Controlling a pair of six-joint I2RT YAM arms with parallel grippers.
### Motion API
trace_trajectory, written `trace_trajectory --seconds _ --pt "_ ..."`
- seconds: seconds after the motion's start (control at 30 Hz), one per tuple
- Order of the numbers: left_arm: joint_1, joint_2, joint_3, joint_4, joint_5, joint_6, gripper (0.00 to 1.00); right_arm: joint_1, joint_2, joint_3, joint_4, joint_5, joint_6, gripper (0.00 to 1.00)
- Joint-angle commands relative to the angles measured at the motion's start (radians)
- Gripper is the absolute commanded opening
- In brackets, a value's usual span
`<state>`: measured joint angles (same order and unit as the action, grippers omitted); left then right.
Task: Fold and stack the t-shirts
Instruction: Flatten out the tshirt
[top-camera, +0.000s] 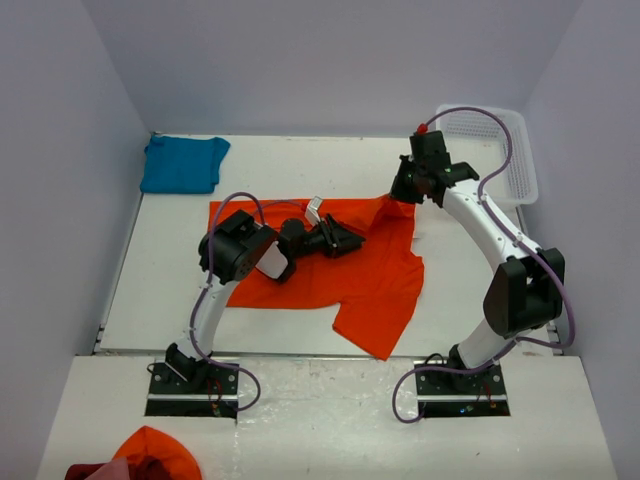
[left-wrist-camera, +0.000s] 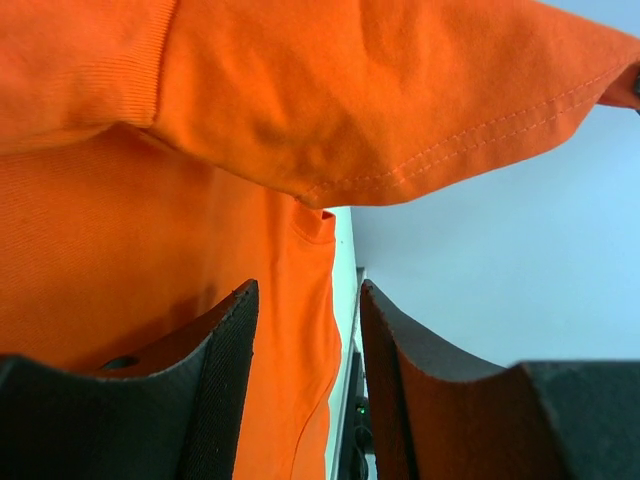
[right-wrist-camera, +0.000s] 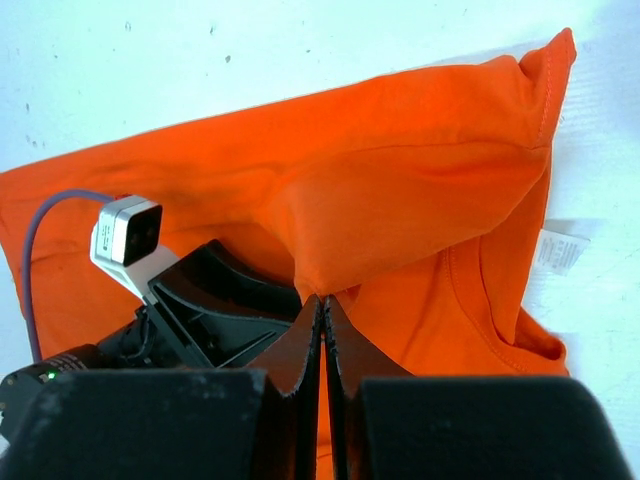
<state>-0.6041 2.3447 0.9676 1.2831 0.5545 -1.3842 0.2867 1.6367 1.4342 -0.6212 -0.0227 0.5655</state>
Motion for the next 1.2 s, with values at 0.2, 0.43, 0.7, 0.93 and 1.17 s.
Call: trace_trajectory --seconds 0.2,0.43,0.7,0.93,1.17 --pt "0.004 0.051 0.008 0.217 -0.094 -0.068 0.47 -0.004 -0.064 0.088 -0.014 -0.072 0.008 0.00" --pt "0.010 0.067 0.034 0.248 -0.136 -0.091 0.47 -0.004 -0.066 0.091 -0.022 -0.086 0.004 0.00" --pt "0.012 0.122 0.103 0.354 -0.194 -0.167 0.46 -0.003 -0.060 0.091 -0.029 -0.082 -0.009 0.00" --pt "0.012 0.070 0.048 0.406 -0.209 -0.161 0.39 -0.009 -0.058 0.100 -0.040 -0.072 -0.021 0.00" --pt "0.012 0.008 -0.021 0.424 -0.212 -0.147 0.38 -0.011 -0.048 0.097 -0.040 -0.085 -0.018 0.00"
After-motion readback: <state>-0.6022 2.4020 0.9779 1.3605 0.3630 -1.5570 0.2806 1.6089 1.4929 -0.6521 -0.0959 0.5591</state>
